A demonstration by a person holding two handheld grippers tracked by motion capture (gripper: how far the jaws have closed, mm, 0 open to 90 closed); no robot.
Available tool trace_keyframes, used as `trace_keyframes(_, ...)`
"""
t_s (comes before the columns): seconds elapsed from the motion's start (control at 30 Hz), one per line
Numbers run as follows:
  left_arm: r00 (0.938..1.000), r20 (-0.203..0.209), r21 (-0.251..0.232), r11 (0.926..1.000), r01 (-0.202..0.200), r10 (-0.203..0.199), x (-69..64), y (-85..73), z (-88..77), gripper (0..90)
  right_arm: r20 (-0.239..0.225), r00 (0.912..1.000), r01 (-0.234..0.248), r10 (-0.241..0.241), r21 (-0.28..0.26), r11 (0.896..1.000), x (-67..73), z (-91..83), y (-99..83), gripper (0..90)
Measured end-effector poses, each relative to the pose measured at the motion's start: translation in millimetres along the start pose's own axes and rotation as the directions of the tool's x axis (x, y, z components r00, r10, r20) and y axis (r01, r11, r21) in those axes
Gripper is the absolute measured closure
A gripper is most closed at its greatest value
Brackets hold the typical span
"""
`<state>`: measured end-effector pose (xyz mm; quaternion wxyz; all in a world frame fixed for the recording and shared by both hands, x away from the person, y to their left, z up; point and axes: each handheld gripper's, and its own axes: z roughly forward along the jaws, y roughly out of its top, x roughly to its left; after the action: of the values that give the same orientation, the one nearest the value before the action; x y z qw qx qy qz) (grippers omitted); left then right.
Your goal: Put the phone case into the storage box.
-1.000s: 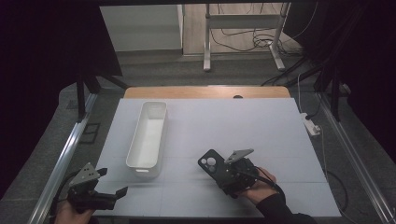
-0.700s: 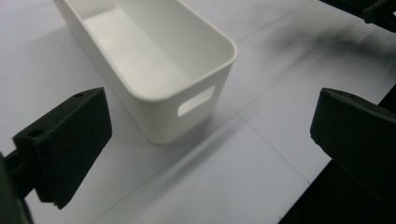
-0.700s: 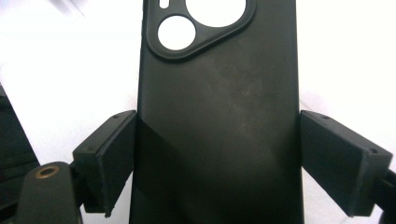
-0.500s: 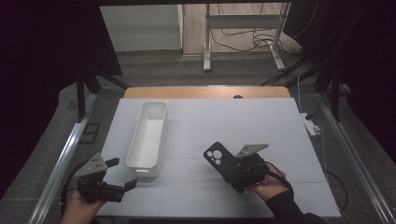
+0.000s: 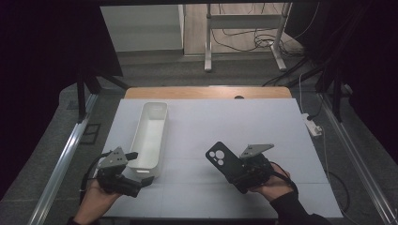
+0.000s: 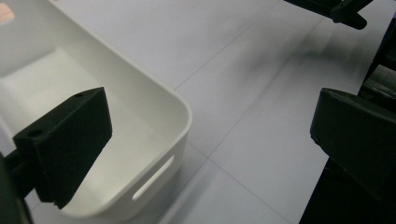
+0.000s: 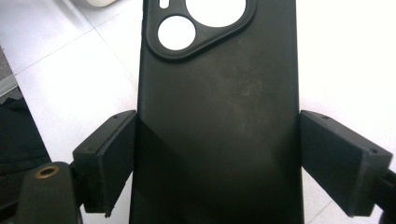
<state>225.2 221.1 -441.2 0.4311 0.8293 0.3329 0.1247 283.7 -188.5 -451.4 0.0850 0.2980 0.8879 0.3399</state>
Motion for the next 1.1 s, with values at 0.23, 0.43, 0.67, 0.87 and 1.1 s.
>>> trace_keyframes(0.23,0.9985,0.049,-0.001,0.9997,-0.026,0.026,-2.3,10.9,16.2,0.0,-0.011,0.9999,0.003,-0.003,-0.010,1.000,-0.9,-3.4,0.2,14.7)
trace_keyframes(0.43,0.9953,0.086,-0.009,0.9990,-0.045,0.045,-4.9,21.3,28.4,0.0,-0.030,0.9995,0.007,-0.008,-0.025,1.000,-1.4,-6.0,0.5,14.7)
trace_keyframes(0.67,0.9903,0.124,-0.031,0.9978,-0.059,0.063,-5.3,33.3,43.2,0.0,-0.041,0.9991,0.012,-0.014,-0.039,0.999,-1.3,-8.4,0.9,14.8)
trace_keyframes(0.87,0.9844,0.152,-0.028,0.9959,-0.086,0.090,-6.6,41.6,55.6,0.0,-0.059,0.9979,0.023,-0.026,-0.057,0.998,-1.4,-10.5,1.4,14.8)
trace_keyframes(1.1,0.9792,0.168,-0.034,0.9933,-0.110,0.114,-6.7,51.0,63.7,0.0,-0.078,0.9963,0.032,-0.037,-0.073,0.997,-0.9,-11.7,2.5,14.8)
